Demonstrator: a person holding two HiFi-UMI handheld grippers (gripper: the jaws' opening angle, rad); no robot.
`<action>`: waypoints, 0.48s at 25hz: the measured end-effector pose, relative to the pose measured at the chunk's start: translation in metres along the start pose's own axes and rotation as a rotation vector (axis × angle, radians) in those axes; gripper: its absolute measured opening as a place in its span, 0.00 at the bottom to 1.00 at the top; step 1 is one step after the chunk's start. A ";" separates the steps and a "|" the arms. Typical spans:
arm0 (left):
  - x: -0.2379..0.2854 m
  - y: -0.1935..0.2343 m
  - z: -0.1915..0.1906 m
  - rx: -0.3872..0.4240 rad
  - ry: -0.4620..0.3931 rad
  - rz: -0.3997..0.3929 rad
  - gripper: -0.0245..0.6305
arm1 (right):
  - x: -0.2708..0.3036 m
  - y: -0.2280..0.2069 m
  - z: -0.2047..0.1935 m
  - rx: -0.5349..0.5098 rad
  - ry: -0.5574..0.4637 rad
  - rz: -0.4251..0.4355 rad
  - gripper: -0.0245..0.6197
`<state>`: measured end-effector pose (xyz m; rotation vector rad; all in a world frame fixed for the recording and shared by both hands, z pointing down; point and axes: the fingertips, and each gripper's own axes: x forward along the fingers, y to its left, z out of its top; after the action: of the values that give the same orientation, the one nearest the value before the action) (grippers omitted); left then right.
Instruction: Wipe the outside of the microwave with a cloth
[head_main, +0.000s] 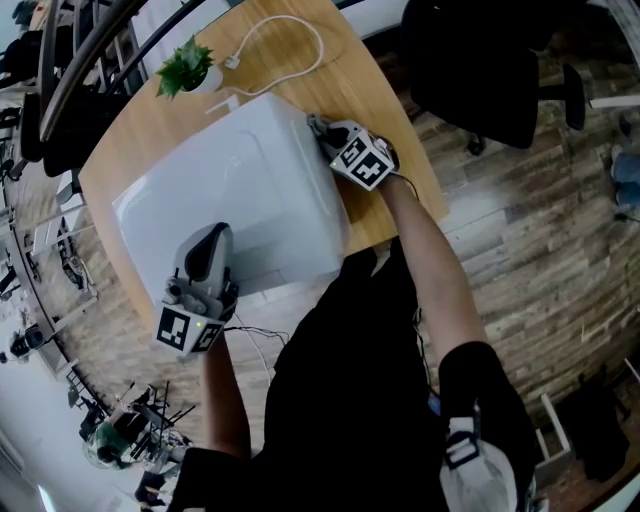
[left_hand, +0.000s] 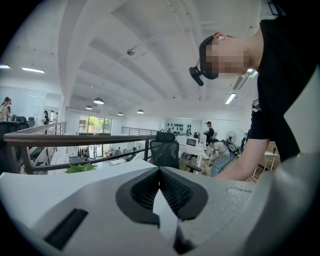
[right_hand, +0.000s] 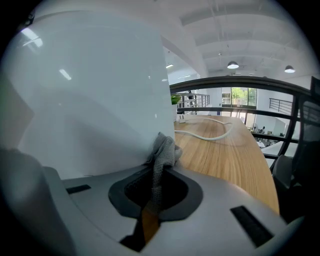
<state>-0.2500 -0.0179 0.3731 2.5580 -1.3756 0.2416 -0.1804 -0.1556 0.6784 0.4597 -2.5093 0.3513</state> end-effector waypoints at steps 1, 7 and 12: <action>0.000 0.001 -0.001 0.003 0.001 0.002 0.04 | -0.002 0.002 -0.002 0.004 -0.003 0.000 0.06; -0.001 0.001 -0.001 0.006 -0.002 0.004 0.04 | -0.012 0.016 -0.012 0.017 -0.012 0.004 0.06; -0.001 0.001 -0.002 0.006 0.002 0.005 0.04 | -0.019 0.028 -0.019 0.019 -0.014 0.010 0.06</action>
<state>-0.2515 -0.0174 0.3746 2.5591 -1.3825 0.2487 -0.1671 -0.1190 0.6791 0.4580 -2.5243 0.3769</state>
